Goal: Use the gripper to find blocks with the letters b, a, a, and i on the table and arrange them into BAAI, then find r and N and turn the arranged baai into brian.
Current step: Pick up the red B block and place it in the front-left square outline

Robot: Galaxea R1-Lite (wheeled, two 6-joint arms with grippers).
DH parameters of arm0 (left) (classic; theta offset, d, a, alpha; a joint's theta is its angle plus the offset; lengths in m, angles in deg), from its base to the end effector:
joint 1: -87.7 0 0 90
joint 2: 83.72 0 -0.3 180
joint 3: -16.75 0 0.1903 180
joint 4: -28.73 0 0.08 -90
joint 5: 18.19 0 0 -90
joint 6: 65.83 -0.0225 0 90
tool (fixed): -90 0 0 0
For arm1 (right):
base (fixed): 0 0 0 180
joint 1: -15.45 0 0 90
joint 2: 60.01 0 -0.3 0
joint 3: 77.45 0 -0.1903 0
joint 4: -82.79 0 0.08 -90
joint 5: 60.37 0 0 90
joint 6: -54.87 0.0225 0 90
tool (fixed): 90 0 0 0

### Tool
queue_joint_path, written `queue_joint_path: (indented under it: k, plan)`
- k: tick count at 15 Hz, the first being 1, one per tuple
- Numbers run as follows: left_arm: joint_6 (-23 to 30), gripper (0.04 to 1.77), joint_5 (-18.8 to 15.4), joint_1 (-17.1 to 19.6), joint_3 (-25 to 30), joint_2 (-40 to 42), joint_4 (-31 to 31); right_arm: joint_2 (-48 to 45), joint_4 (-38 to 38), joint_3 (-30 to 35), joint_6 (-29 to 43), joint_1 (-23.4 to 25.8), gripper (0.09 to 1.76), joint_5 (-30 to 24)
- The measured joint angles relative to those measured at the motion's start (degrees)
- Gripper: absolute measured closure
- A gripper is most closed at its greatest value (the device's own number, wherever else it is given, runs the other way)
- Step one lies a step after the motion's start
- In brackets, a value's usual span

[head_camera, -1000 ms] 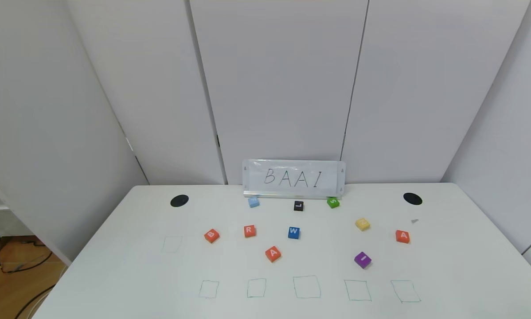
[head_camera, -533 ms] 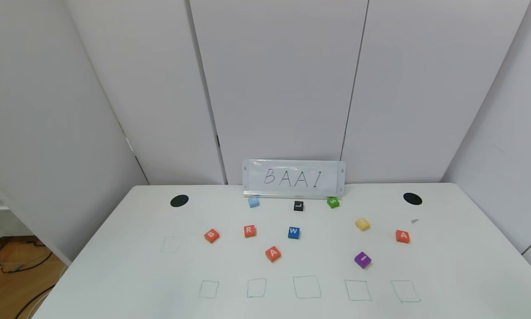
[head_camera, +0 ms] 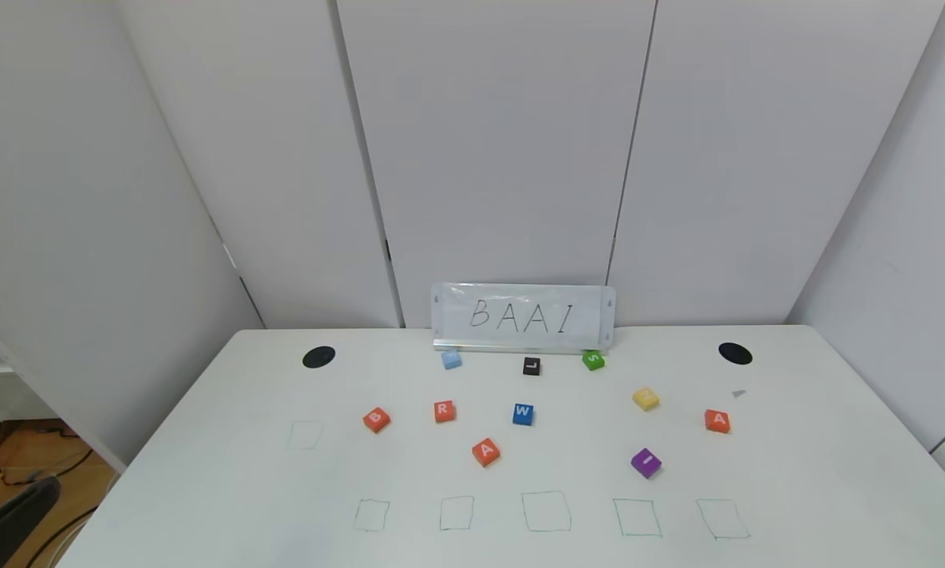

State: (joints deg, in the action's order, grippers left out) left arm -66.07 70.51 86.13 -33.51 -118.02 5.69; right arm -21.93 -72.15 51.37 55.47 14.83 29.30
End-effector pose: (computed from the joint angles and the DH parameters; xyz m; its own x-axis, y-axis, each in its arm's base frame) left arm 0.0368 -0.0015 0.2088 0.9911 -0.0499 -0.1232 0.0504 0.9987 0.0014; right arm 0.0495 0.0007 0.2069 0.9782 0.0163 -0.2072 -0.0143 0.9998 0.0114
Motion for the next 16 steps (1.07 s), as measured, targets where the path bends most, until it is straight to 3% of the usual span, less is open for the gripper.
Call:
queue_joint_path:
  k: [10, 12, 16]
  plan:
    - [0.73, 0.09, 0.00, 0.01, -2.66, -5.33, 0.07, 5.30, -2.54, -1.95, 0.00, -0.09, 0.14, 0.04]
    - [1.55, 0.09, 0.00, 0.09, -6.38, -11.61, 0.18, 11.25, -4.95, -3.34, -0.02, -0.11, 0.14, 0.09]
    - [2.73, 0.09, 0.02, 0.01, -16.37, -33.69, 0.05, 31.01, -9.11, -7.96, 0.00, -0.09, 0.14, -0.02]
